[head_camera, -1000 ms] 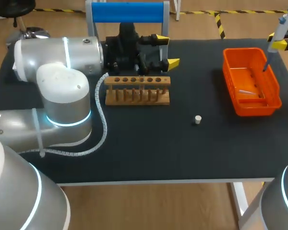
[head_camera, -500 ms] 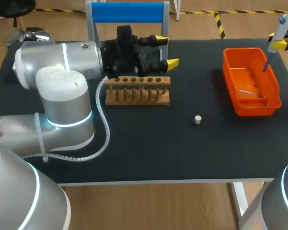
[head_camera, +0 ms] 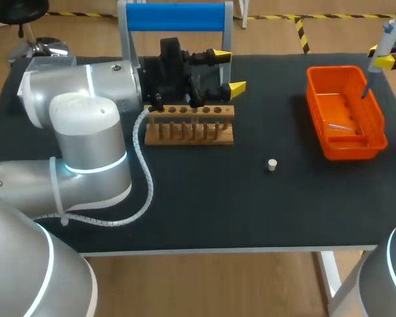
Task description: Invert the test tube, pick up the pipette, mount the tip to pipette, aspirate from beaker and dispense into the tube, eject the tip, return the pipette, and cap with the stopper.
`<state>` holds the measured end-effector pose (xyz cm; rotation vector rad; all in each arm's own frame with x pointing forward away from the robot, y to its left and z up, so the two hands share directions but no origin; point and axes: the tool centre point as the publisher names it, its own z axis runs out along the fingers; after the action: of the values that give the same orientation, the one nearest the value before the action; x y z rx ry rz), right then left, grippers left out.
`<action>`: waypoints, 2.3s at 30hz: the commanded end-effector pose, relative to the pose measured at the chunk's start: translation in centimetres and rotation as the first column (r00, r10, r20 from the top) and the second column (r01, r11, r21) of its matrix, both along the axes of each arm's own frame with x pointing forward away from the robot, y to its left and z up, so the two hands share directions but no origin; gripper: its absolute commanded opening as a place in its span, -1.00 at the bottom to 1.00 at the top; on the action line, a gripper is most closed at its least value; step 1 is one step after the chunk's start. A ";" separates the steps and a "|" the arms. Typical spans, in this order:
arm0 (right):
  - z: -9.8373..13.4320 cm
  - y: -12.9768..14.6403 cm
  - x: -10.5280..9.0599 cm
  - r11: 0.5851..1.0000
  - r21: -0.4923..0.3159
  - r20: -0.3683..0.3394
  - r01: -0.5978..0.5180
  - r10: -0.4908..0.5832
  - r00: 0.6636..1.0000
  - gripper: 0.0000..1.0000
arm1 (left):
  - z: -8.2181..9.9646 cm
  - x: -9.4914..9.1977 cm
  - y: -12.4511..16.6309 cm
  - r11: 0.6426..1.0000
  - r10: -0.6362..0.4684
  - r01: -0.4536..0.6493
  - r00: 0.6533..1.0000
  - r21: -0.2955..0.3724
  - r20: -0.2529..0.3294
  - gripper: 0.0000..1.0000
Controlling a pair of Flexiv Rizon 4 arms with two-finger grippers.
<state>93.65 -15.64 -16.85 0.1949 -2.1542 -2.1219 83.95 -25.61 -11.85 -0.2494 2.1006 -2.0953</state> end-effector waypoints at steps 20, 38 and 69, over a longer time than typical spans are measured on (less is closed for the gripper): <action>1.2 8.4 -2.0 0.997 0.008 0.026 0.070 -0.070 0.997 -1.00 | -0.2 -0.1 -0.1 1.000 0.005 -0.005 1.000 -0.008 0.003 1.00; 0.6 19.8 -4.6 0.999 0.009 0.035 0.035 -0.035 0.999 -1.00 | -0.2 -0.1 -0.1 1.000 0.005 -0.005 1.000 -0.008 0.003 1.00; 0.4 31.8 -9.4 0.995 0.001 0.052 -0.098 0.098 0.994 -1.00 | -0.2 -0.1 -0.1 1.000 0.005 -0.005 1.000 -0.008 0.003 1.00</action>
<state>84.24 15.65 -16.44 0.3545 -2.1187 -2.0891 83.95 -25.48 -11.97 -0.2467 2.0924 -2.1037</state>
